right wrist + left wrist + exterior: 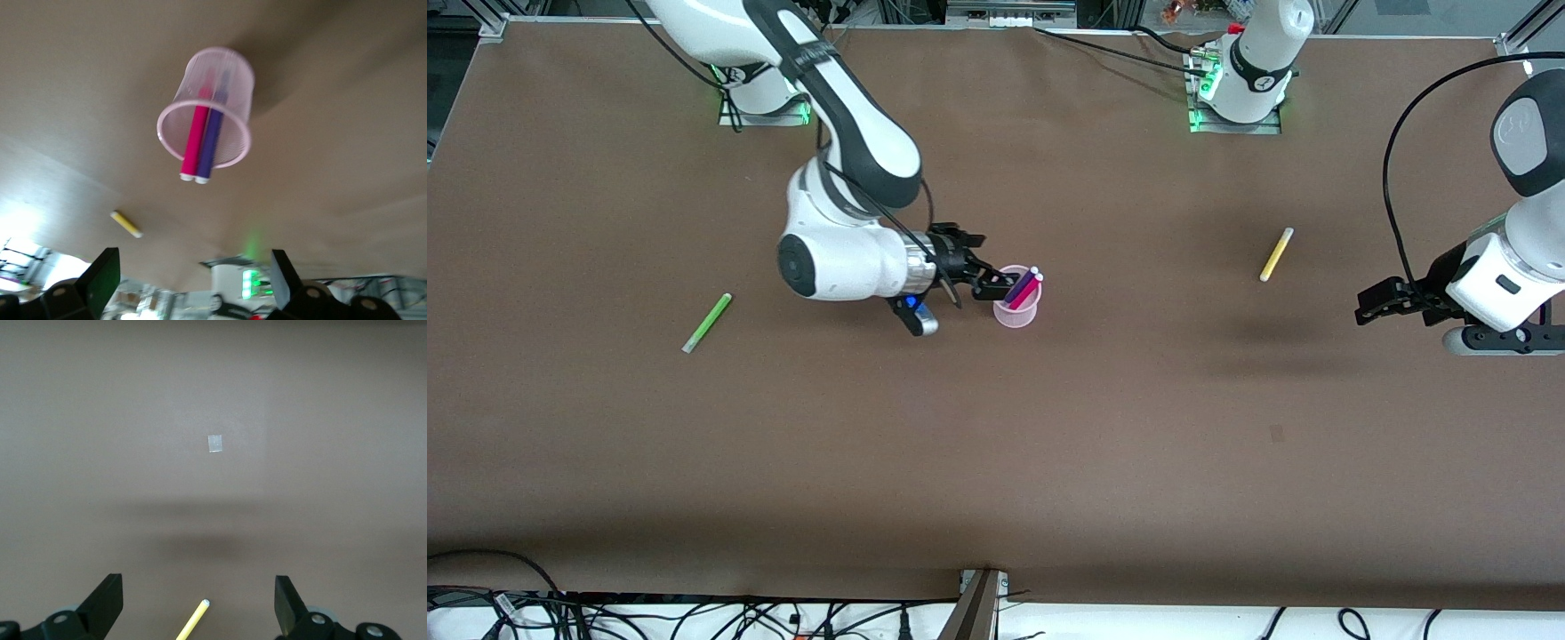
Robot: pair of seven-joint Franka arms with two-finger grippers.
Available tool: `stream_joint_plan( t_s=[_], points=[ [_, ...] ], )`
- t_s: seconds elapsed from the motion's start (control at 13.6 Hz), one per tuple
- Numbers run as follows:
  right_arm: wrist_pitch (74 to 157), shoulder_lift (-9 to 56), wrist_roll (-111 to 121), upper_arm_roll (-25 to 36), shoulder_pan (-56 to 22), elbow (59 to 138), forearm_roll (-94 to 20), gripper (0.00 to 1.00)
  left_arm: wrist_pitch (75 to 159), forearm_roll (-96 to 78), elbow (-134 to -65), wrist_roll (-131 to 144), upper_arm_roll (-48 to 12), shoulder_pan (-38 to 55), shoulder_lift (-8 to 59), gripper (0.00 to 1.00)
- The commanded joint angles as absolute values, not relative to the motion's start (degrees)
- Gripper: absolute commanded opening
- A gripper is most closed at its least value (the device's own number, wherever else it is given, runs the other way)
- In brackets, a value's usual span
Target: Organize pens into pink holder with both arms
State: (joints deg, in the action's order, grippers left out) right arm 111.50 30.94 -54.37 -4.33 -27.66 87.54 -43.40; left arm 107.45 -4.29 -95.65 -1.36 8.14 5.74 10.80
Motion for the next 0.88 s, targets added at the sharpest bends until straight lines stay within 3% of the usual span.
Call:
stream_joint_plan(
  t_s=[0.0, 0.29, 0.81],
  points=[
    [100.2, 27.7, -46.0, 2.9, -27.5, 84.6, -40.5, 1.00, 107.8, -4.7, -95.5, -2.5, 8.8, 6.3, 10.5, 1.00],
    [93.7, 19.0, -37.8, 7.0, -27.5, 85.2, -28.3, 1.00, 108.4, -4.4, -95.5, -2.7, 8.8, 6.5, 10.5, 1.00],
    [94.0, 4.1, -21.6, 10.2, -24.7, 94.0, -13.4, 1.00, 106.8, -1.8, -94.3, -3.3, 7.3, 6.9, 9.1, 1.00]
  ],
)
